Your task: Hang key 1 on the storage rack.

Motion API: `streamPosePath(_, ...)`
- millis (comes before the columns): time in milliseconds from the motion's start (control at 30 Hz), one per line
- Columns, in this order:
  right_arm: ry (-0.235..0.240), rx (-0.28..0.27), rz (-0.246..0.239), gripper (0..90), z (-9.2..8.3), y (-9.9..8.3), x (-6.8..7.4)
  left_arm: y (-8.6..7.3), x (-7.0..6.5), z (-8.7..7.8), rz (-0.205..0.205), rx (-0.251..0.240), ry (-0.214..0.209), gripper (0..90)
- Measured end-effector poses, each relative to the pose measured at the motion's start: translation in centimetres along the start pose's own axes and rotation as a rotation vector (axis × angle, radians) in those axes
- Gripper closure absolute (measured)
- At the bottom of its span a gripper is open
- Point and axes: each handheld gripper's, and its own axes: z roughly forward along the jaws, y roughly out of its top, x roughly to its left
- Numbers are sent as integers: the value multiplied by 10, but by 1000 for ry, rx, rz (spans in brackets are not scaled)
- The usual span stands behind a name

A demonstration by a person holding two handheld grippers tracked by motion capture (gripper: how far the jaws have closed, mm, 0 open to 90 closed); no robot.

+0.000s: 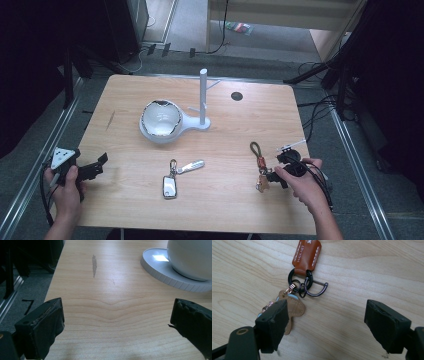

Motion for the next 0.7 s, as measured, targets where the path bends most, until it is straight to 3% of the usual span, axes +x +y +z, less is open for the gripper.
streamPosePath(400,-4,68,-32,182,5,16,6,0,0,0,0,1,-1,0)
streamPosePath(700,-17,92,-22,174,8,25,7,0,0,0,0,4,-1,0)
